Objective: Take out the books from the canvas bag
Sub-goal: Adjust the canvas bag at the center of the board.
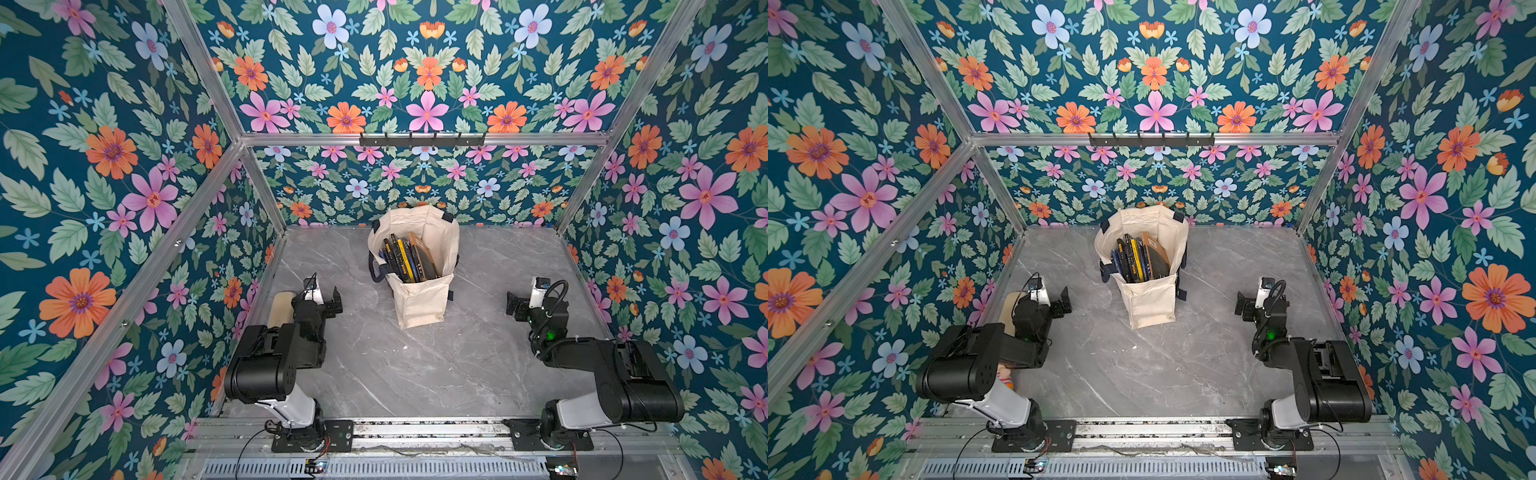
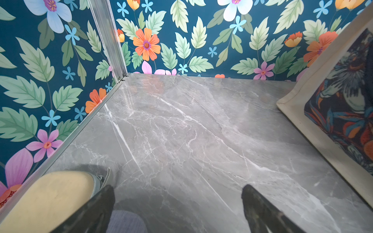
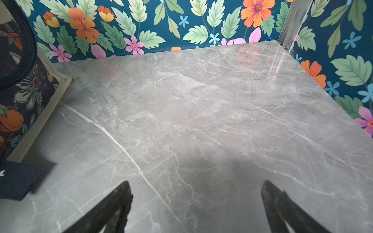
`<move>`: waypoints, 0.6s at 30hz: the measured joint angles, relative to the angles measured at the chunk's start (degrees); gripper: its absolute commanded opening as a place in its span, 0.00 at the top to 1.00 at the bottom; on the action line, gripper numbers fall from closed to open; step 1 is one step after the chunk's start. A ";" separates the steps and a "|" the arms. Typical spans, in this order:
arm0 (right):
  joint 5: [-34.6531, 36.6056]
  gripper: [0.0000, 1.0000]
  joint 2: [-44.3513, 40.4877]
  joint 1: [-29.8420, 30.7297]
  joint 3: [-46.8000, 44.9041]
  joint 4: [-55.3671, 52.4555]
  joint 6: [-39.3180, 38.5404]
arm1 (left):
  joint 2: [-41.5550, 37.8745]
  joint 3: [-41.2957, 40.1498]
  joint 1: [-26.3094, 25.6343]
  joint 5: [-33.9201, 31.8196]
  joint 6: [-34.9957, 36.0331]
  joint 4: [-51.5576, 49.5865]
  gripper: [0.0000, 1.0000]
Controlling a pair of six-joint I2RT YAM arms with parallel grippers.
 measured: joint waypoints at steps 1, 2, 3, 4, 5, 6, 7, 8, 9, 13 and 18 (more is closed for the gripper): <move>0.13 0.01 -0.72 0.26 -0.04 -0.42 0.00 | -0.07 -0.02 0.00 0.00 0.00 0.02 0.00; 1.36 0.01 -2.34 0.83 -0.13 -1.51 0.00 | -0.52 -0.04 0.00 0.00 0.00 -0.24 0.00; 3.30 0.01 -5.22 1.99 -0.13 -3.39 -0.04 | -1.84 0.04 0.00 0.00 0.00 -1.40 0.00; 4.50 0.01 -8.57 3.26 0.07 -4.90 -0.26 | -3.87 0.68 -0.07 -0.02 0.02 -3.41 0.00; 5.25 0.01 -11.93 4.42 0.74 -6.88 -0.57 | -5.70 1.75 -0.09 -0.02 0.02 -5.53 0.00; 6.67 0.01 -15.43 5.66 1.66 -9.05 -0.92 | -7.63 3.23 -0.13 -0.17 0.00 -7.61 0.00; 8.31 0.01 -18.86 6.91 2.62 -11.47 -1.05 | -9.49 4.81 -0.15 -0.63 -0.04 -9.64 0.00; 9.60 0.01 -21.38 7.80 3.45 -13.44 -0.98 | -10.84 5.88 -0.22 -0.85 -0.20 -11.32 0.00; 10.64 0.01 -24.52 8.59 4.44 -16.09 -0.74 | -12.15 6.82 -0.22 -0.81 -0.70 -13.07 0.00; 12.41 0.01 -35.28 9.18 7.39 -26.69 5.95 | -17.97 9.29 -0.22 -0.35 -9.84 -20.22 0.00; 12.81 0.01 -48.65 9.29 7.43 -34.67 21.20 | -22.84 16.13 0.00 -2.99 -35.45 -34.91 0.00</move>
